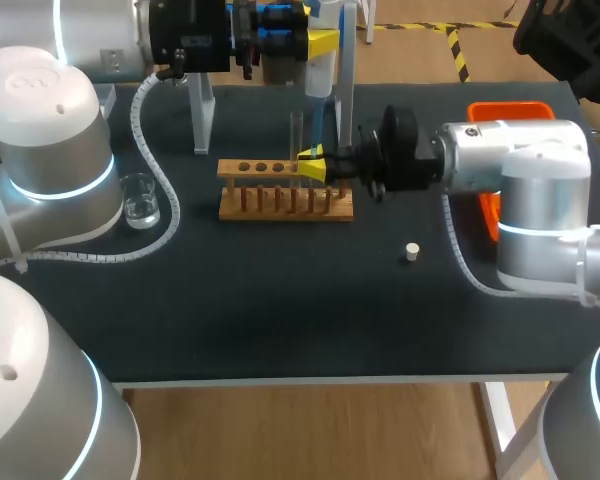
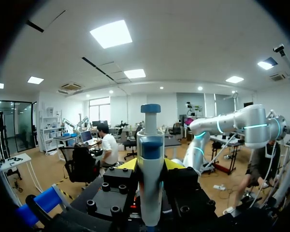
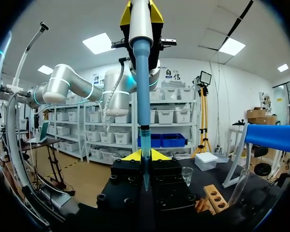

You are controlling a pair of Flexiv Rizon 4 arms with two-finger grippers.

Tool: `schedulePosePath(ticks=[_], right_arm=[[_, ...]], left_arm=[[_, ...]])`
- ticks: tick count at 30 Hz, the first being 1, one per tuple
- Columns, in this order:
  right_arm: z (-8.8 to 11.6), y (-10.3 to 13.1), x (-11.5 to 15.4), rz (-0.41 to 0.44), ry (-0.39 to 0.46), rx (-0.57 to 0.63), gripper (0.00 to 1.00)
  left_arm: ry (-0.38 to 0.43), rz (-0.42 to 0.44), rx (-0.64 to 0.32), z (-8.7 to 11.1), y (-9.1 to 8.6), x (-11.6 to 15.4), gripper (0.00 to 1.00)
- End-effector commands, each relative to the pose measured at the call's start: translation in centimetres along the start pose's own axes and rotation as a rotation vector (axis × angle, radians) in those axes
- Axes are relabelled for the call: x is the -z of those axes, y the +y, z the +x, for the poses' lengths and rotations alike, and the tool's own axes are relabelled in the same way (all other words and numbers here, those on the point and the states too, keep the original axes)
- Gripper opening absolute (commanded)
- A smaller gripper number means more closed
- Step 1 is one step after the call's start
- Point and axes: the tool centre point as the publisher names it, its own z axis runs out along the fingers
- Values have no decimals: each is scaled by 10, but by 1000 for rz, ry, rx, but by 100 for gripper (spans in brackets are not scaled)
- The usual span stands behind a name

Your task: Invert the test tube, pick up the pipette, mount the tip to pipette, aspirate from beaker and dispense into the tube, eject the tip, return the pipette, and cap with the stopper.

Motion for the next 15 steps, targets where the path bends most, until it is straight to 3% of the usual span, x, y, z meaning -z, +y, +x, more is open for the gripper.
schedulePosePath(ticks=[1, 15], right_arm=[[2, 4, -1, -4, -8, 0, 0], [-2, 15, -2, -4, -9, 25, 0]], left_arm=[[1, 1, 0, 1, 4, 0, 0], [1, 1, 0, 1, 4, 0, 0]])
